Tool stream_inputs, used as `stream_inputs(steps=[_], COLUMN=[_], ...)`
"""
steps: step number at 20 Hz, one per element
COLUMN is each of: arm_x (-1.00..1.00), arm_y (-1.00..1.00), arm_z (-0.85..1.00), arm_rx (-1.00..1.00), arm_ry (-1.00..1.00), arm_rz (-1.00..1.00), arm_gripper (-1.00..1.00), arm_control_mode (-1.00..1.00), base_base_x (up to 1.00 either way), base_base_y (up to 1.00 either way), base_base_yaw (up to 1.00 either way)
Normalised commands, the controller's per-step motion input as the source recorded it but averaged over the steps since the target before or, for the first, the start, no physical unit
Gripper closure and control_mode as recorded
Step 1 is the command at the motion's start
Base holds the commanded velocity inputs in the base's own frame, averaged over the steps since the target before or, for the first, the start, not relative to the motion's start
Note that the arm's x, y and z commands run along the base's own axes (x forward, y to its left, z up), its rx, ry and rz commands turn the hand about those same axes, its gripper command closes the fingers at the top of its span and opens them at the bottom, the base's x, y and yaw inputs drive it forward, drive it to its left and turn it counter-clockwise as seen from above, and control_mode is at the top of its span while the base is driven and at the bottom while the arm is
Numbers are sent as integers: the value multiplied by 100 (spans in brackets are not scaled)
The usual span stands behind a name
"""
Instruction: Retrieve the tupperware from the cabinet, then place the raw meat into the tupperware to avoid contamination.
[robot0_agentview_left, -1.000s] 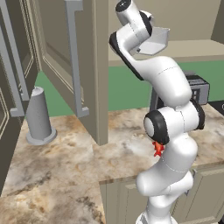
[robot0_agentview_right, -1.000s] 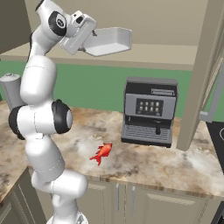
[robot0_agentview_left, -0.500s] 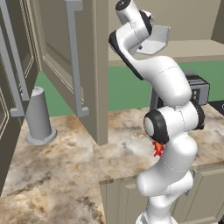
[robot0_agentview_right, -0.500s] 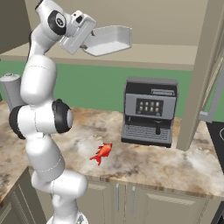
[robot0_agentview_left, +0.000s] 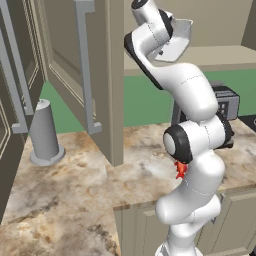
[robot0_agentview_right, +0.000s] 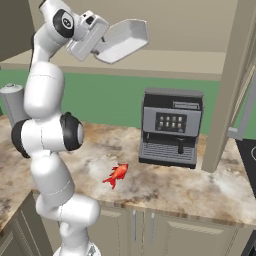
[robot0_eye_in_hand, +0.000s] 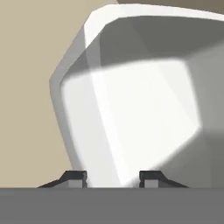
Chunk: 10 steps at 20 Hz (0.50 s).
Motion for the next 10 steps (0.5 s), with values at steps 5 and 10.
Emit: stream_inputs(steps=[5,10], arm_x=[1,0], arm_y=[0,0], arm_z=[18,26], arm_rx=[1,1], arm_ry=[14,12], arm_rz=[-3,-4], arm_gripper=[100,100], arm_control_mode=[-100,-100], base_base_x=[0,0], base_base_y=[0,0], base_base_yaw=[0,0])
